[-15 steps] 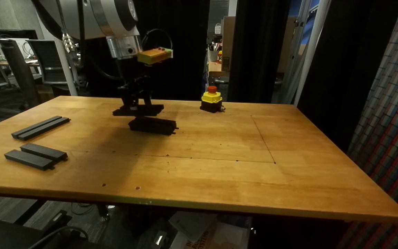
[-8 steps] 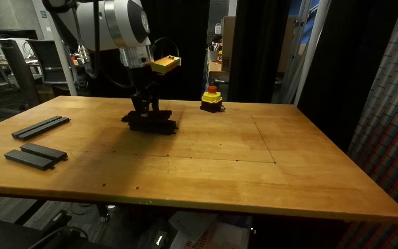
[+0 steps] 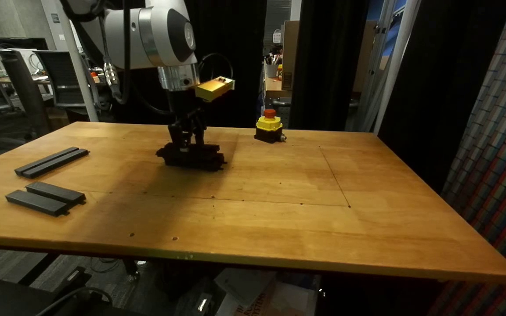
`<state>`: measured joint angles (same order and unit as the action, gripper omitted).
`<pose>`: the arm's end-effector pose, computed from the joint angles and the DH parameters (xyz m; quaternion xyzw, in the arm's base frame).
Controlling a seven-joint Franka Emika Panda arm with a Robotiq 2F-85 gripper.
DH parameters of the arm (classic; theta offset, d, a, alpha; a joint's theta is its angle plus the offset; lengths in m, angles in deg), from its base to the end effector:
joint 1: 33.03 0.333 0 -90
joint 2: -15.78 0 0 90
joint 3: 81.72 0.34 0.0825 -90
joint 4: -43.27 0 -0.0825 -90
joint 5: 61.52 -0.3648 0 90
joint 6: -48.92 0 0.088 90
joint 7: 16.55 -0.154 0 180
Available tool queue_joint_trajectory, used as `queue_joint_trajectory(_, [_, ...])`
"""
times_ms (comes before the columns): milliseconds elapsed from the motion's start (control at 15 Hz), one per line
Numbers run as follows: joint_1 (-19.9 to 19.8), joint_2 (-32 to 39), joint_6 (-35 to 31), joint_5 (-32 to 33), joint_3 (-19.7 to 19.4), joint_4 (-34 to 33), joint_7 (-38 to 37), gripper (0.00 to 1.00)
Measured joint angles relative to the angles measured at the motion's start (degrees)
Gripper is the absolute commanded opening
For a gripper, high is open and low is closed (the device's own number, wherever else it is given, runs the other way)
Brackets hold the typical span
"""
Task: Stack the black pieces together
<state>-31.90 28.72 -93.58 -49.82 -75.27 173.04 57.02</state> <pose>0.5271 0.0658 0.2523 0.7045 0.7080 -0.0271 0.0414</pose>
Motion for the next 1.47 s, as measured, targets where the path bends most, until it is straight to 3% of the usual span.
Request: queue_joint_trajectory(1467, [-0.4, 2.8, -0.8, -2.0, 0.0, -3.0, 0.0, 0.45])
